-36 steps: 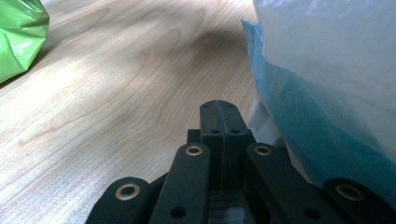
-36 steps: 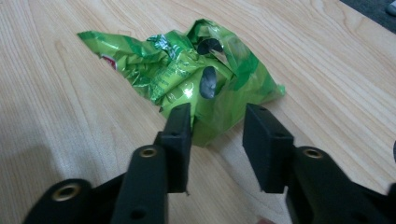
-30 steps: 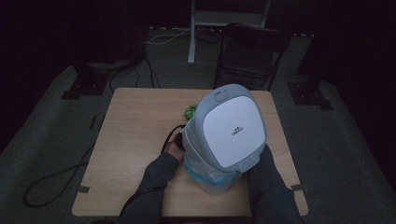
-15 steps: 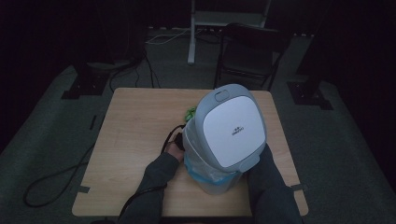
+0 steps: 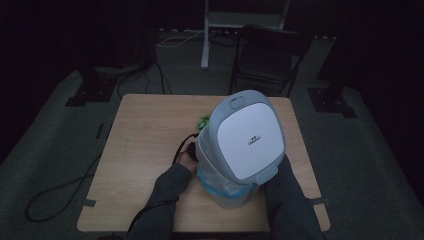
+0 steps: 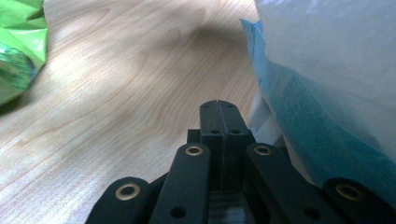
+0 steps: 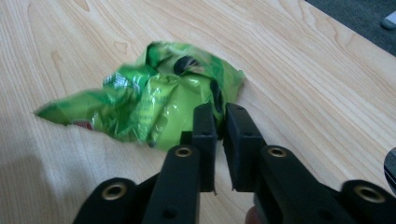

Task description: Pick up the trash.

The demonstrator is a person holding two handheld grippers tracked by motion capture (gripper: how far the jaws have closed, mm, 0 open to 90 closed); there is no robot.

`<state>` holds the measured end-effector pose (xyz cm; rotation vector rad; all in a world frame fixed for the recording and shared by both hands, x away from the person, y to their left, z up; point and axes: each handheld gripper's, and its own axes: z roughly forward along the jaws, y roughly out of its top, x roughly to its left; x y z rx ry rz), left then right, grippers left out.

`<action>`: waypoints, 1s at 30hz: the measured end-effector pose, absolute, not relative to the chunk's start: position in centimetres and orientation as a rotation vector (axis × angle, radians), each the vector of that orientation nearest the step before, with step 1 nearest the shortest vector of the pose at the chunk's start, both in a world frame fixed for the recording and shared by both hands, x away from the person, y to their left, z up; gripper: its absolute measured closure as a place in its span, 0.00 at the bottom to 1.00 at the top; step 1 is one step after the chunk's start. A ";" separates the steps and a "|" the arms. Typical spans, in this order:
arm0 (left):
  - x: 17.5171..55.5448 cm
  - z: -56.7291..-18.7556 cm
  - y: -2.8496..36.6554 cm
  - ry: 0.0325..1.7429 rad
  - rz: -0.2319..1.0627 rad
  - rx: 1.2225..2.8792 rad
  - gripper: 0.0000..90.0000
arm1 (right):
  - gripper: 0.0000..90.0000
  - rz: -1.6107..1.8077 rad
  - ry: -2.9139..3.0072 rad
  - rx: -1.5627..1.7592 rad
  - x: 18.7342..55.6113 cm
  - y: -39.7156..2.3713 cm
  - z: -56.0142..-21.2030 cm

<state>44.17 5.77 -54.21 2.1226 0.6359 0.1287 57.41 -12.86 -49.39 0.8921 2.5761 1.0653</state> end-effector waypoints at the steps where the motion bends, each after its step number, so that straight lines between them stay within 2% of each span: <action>1: 44.2 -54.2 5.8 0.636 0.129 2.123 1.00 | 0.96 1.058 2.577 0.893 57.4 -12.9 -49.4; 13: 44.2 -54.2 5.8 0.636 0.128 2.123 1.00 | 0.99 1.036 2.571 0.881 57.0 -13.1 -48.8; 30: 44.2 -54.2 5.8 0.637 0.127 2.122 1.00 | 0.99 1.115 2.485 0.869 55.0 -15.7 -44.7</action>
